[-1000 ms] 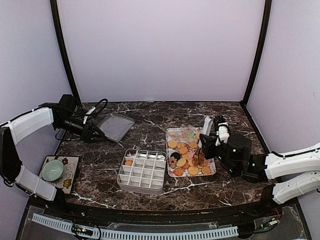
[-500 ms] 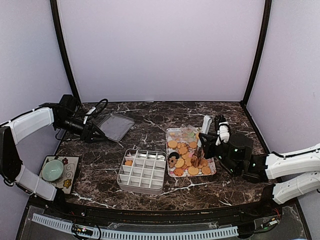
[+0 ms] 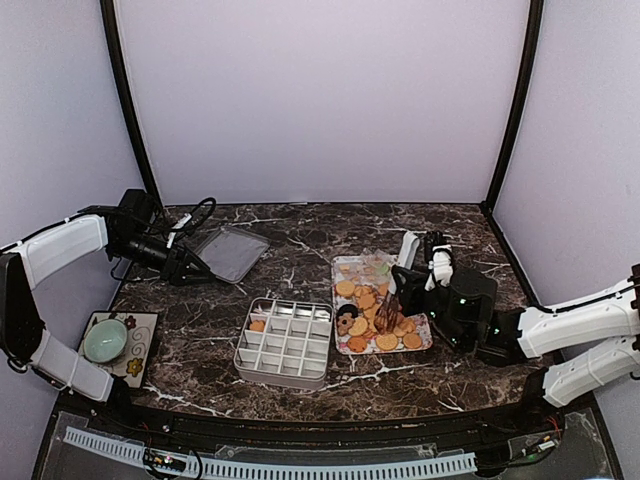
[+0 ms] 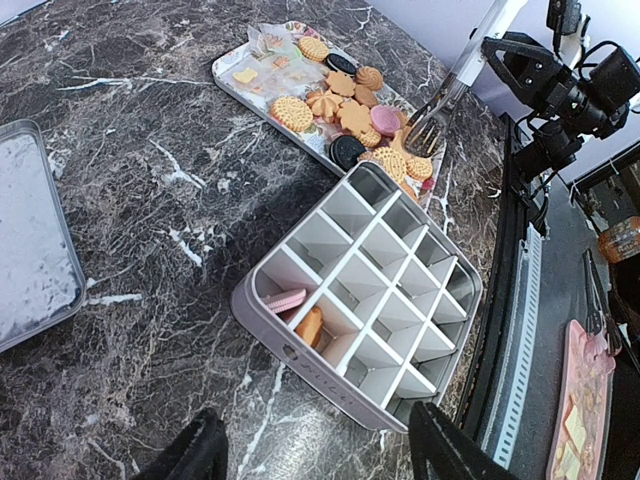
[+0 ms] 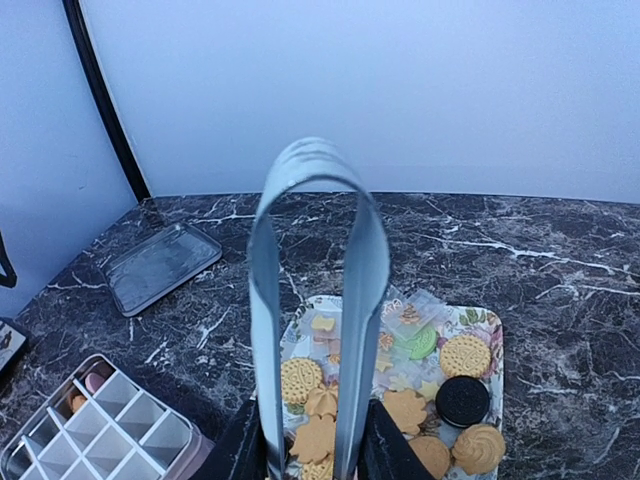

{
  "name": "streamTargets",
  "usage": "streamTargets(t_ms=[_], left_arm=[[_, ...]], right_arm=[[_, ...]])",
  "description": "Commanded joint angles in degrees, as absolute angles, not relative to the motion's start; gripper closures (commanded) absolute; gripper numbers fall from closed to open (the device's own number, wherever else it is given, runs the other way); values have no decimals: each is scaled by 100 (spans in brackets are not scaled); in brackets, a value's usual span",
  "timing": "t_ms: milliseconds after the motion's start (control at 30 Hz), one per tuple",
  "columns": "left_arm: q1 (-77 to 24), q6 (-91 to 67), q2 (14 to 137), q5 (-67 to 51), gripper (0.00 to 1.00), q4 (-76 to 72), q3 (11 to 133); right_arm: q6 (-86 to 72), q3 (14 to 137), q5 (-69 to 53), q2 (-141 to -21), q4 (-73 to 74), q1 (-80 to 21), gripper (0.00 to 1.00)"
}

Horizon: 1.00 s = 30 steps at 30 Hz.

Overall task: Pack the cookies
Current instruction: Pick up the fake cookies from the plate, then place the fake cookies in the empty pocket of the box.

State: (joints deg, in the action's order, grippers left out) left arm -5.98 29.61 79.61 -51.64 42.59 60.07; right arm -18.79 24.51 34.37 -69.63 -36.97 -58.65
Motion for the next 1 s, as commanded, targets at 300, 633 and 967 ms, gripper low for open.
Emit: streamTargets(t_ms=[300,633,967], left_arm=[[-576,3050,7943,-5326,37,4449,6136],[-569,3037,7954,-5316,37,4447,6136],[-564,2988,7937,-5272,37,4427,6109]], right_arm=[[-1897,2509,3439,-6938,-4600,-5748,95],[-1522,3019,3130,-6338,-4038,-5748,100],[-1398,4214,2306,-7143,-3768,-6025,100]])
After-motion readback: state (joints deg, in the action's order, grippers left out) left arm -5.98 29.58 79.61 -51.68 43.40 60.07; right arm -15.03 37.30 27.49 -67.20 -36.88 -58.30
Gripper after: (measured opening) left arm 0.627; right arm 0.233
